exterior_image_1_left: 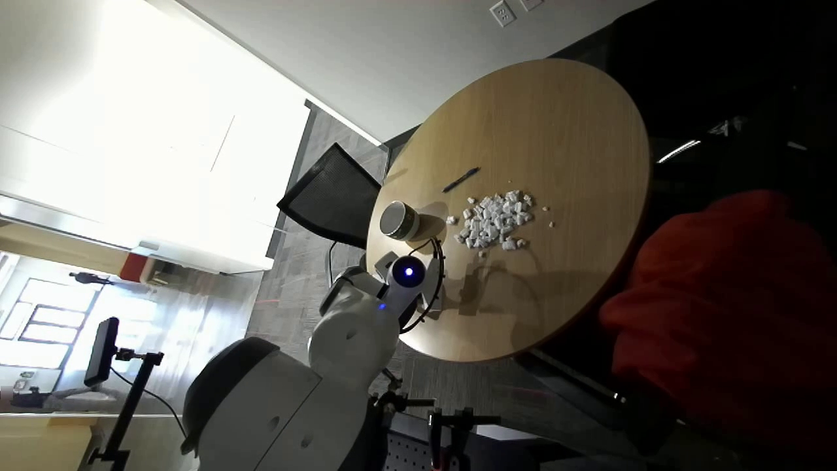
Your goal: Use the brush to sweep the contents on the table
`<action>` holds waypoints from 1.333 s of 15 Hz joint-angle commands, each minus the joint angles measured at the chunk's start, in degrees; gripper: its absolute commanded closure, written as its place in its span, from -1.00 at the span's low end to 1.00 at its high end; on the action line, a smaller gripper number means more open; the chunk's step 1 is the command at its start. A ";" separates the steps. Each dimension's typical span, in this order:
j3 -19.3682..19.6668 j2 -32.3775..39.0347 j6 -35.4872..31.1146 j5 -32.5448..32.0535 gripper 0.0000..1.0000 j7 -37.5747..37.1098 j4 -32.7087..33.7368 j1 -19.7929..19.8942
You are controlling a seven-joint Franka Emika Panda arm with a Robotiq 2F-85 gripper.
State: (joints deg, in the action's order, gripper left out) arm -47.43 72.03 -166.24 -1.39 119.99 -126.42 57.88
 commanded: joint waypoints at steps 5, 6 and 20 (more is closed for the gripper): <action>-4.84 -7.67 -5.80 0.58 0.75 -10.78 -8.13 3.15; -5.80 -8.85 -6.13 0.14 0.75 -12.65 -8.93 3.90; -25.83 -37.81 2.23 -0.56 0.75 -35.72 -19.80 21.85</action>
State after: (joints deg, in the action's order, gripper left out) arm -67.31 42.15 -167.70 -1.52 89.32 -143.17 73.40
